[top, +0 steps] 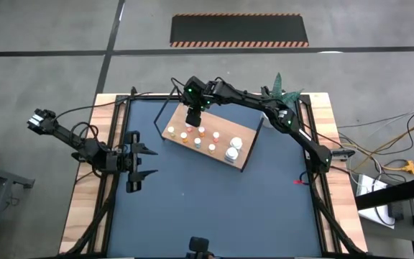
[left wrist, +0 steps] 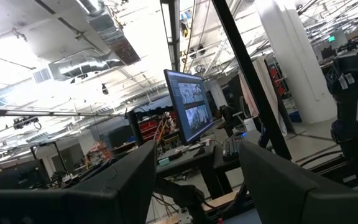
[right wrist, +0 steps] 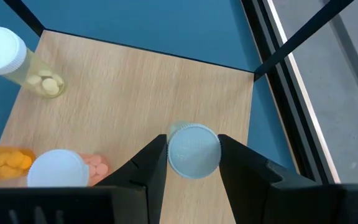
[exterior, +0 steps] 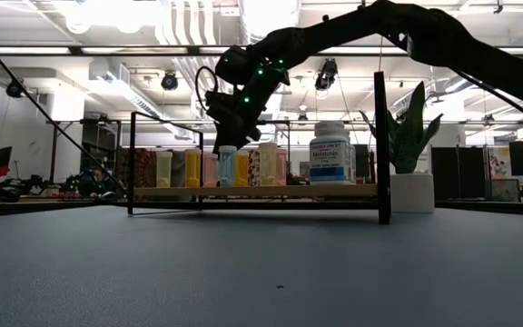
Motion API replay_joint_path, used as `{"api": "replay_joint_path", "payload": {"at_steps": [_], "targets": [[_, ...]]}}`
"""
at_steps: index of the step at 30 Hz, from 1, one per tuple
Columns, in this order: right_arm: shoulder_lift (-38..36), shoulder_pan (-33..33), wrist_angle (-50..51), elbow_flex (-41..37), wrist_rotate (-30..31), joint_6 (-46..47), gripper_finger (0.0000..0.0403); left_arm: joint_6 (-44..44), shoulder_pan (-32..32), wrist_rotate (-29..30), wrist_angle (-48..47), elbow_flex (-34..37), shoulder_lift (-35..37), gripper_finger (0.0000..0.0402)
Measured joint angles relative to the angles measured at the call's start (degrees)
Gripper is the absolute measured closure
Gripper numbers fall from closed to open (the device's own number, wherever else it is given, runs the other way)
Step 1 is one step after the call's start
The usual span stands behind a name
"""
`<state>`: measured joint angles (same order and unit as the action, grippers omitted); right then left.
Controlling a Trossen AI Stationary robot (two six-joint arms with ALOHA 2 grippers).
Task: Pick and place medicine bottles onto shelf by color
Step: Put the blue pill bottle on the shelf
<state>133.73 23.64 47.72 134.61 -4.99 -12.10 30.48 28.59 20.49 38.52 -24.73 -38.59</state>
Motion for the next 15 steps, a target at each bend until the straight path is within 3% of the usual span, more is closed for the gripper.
{"api": "replay_joint_path", "payload": {"at_steps": [15], "targets": [[0.0,-0.1,-0.1,0.0,0.0,-1.5,0.0284,0.0,0.0,0.0,0.0,0.0,0.0,0.0190]]}}
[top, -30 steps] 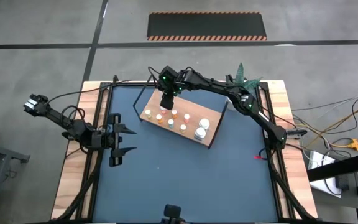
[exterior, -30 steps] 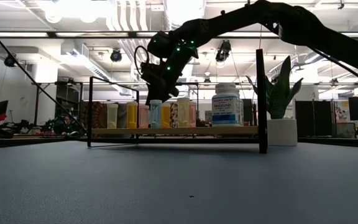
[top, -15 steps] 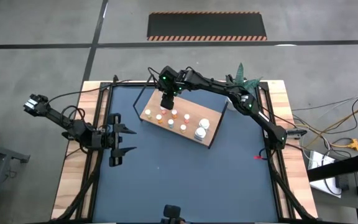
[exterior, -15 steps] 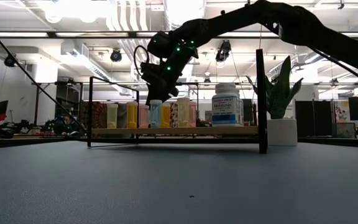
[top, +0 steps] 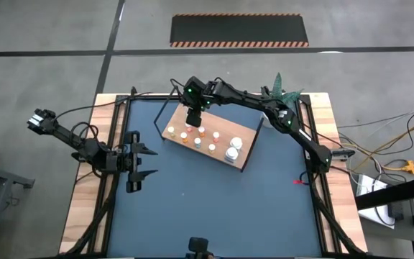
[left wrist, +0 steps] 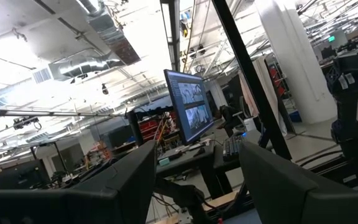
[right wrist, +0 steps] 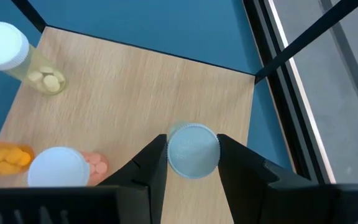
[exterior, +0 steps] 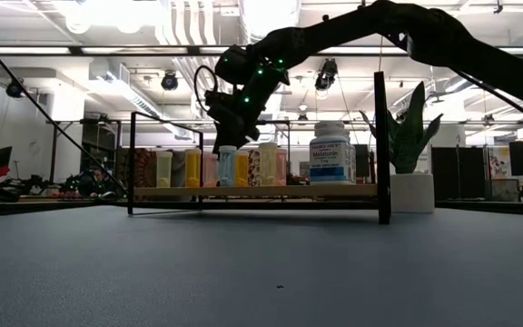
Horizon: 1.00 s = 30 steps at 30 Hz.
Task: Pick and place medicine bottles onto shelf by color
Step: Put the blue pill bottle on the shelf
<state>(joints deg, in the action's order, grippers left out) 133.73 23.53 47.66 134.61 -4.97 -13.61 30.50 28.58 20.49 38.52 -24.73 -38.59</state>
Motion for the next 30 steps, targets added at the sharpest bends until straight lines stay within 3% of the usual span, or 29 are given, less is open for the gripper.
{"api": "replay_joint_path", "payload": {"at_steps": [8,16,24,30], "targets": [[0.0,0.0,-0.2,0.0,0.0,0.7,0.0241,0.0,0.0,0.0,0.0,0.0,0.0,0.0190],[-0.3,0.0,0.5,0.2,0.0,1.5,0.0227,0.0,0.0,0.0,0.0,0.0,0.0,0.0190],[-4.0,0.0,0.7,0.3,0.6,2.1,0.0239,0.0,0.0,0.0,0.0,0.0,0.0,0.0190],[-4.1,0.3,2.4,0.2,3.9,2.7,0.0276,0.4,0.0,0.0,0.0,0.0,0.0,0.0190]]}}
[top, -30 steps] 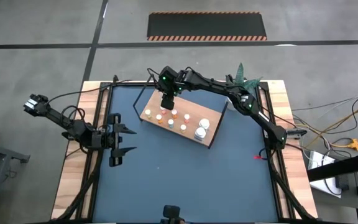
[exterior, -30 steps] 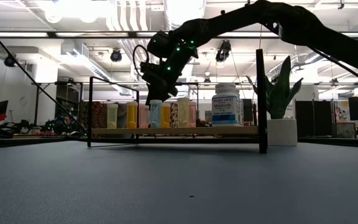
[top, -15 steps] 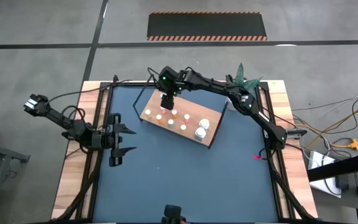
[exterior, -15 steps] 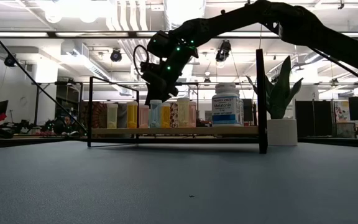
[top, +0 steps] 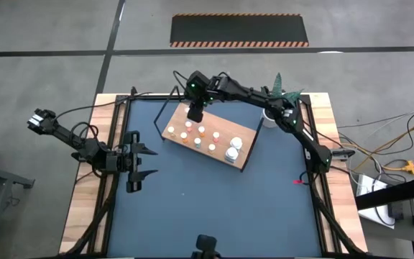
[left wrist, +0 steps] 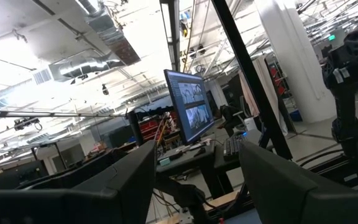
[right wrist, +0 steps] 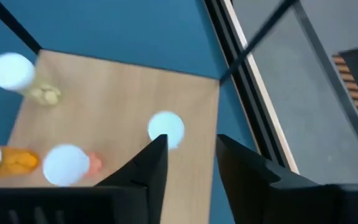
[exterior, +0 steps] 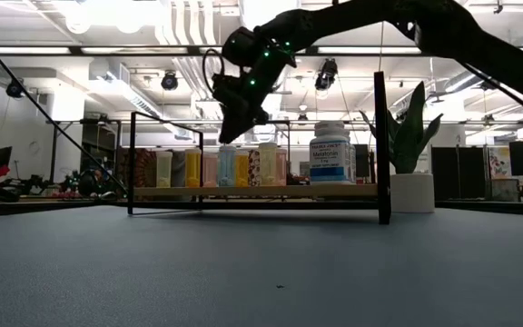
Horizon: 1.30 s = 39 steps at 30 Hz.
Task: Pick and place medicine bottles onto shelf by color
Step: Put the blue pill bottle on the shelf
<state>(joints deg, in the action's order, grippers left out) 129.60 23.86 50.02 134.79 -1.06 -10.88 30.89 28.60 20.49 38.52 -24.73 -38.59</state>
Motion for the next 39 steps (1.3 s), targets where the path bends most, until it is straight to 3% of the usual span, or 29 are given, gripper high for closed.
{"api": "replay_joint_path", "payload": {"at_steps": [8,15,26,34,39], "targets": [[1.1,0.2,3.0,-0.4,0.2,1.1,0.0349,0.0,0.0,0.0,0.0,0.0,0.0,0.0190],[3.6,0.2,3.0,-0.7,0.1,2.0,0.0390,0.0,0.0,0.1,0.0,0.3,0.1,0.0190],[6.1,0.0,-4.2,-0.7,-2.2,3.5,0.0394,0.1,0.0,0.2,0.0,0.5,0.5,0.0190],[6.5,0.2,-0.9,-0.6,-2.1,3.5,0.0394,0.1,0.0,0.2,0.0,0.6,0.5,0.0190],[6.9,0.2,-4.7,-0.6,-2.4,2.8,0.0394,1.0,0.0,0.2,0.0,0.6,0.5,0.0190]]}}
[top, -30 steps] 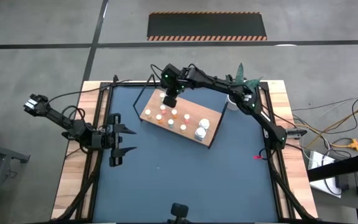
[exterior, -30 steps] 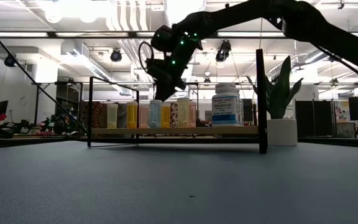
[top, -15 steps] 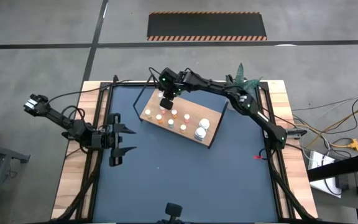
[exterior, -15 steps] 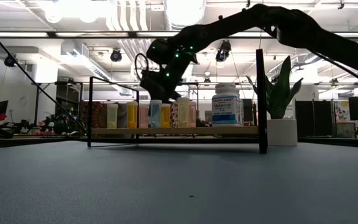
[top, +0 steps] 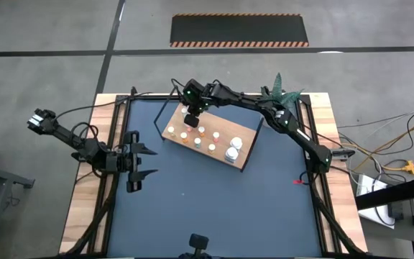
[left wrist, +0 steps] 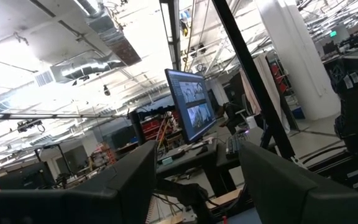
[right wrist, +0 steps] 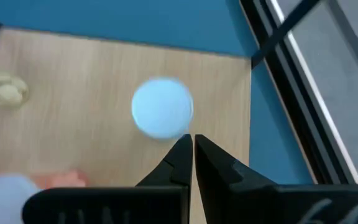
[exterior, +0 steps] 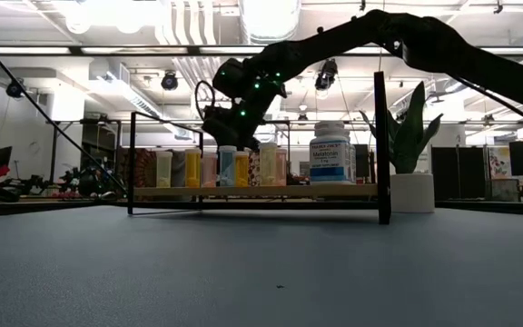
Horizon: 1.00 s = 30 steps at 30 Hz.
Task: Pick and place medicine bottles onto shelf by color
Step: Put the blue pill bottle on the shelf
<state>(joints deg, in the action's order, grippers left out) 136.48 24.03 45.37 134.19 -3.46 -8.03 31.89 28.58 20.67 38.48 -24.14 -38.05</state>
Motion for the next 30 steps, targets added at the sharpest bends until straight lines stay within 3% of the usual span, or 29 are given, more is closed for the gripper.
{"api": "replay_joint_path", "payload": {"at_steps": [9,30], "targets": [[0.2,-0.1,-4.1,0.1,-4.6,-0.9,0.0394,0.4,0.0,0.0,0.0,0.0,0.0,0.0190],[0.3,0.6,-3.7,0.1,-4.0,-2.2,0.0394,0.6,0.0,0.8,0.0,0.1,0.0,0.0190]]}}
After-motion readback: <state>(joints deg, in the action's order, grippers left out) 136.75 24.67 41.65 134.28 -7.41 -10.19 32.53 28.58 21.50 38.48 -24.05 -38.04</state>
